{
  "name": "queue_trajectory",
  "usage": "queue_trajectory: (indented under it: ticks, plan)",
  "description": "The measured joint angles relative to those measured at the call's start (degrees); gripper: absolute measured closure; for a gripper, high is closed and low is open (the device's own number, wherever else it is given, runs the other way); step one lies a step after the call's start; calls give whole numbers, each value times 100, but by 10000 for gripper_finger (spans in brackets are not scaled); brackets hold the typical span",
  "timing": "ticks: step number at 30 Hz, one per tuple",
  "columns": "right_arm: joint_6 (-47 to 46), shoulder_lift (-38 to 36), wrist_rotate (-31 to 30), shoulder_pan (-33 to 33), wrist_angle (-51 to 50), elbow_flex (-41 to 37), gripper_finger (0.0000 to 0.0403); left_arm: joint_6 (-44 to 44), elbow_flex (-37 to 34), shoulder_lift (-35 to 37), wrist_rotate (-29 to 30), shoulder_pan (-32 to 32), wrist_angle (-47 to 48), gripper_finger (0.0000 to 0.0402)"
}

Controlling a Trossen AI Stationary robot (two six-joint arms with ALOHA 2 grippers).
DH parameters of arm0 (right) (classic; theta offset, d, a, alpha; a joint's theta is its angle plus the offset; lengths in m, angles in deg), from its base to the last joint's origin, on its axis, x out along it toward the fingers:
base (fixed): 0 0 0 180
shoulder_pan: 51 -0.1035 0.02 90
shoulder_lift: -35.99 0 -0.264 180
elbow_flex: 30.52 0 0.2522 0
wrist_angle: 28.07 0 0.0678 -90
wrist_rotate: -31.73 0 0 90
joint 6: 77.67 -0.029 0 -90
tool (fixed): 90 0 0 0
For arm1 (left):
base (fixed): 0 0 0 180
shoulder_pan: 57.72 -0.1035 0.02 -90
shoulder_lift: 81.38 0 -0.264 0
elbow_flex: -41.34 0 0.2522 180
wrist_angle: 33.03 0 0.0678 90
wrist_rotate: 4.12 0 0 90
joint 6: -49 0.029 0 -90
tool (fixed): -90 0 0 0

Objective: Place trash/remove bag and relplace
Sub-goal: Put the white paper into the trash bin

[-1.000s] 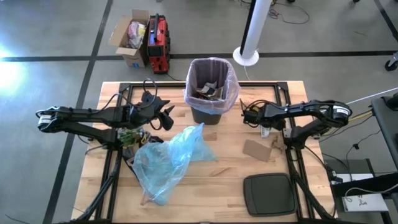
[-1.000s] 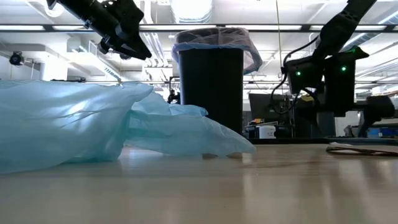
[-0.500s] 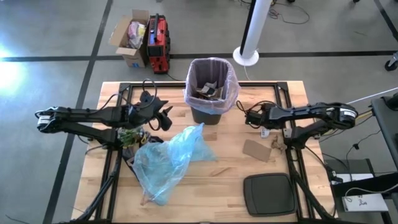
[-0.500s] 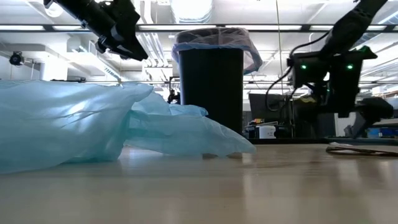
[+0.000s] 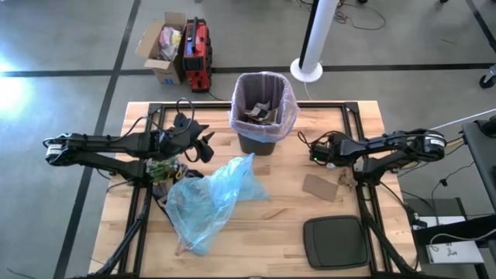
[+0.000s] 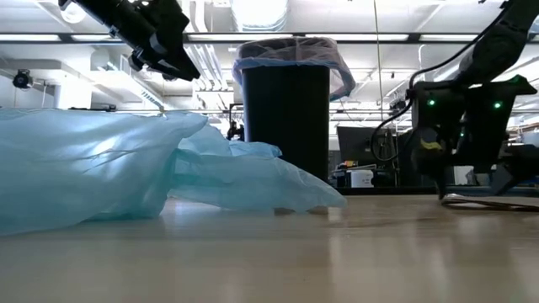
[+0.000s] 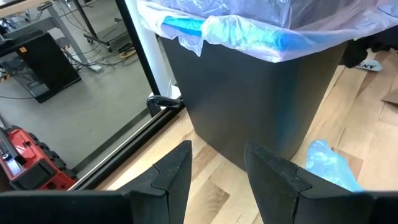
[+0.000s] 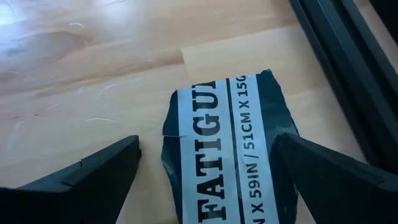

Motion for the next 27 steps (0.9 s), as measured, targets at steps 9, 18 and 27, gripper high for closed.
queue_trajectory:
  ticks: [9,18,27]
  plan:
    - [45,98,50,-15,151,154,36,-114,2,0,0,0,-2,267]
    - [-436,262,6,-14,373,226,180,-110,2,-239,-1,0,-125,267]
    - [1035,258,323,-18,358,905,392,-118,2,-138,-4,0,-168,267]
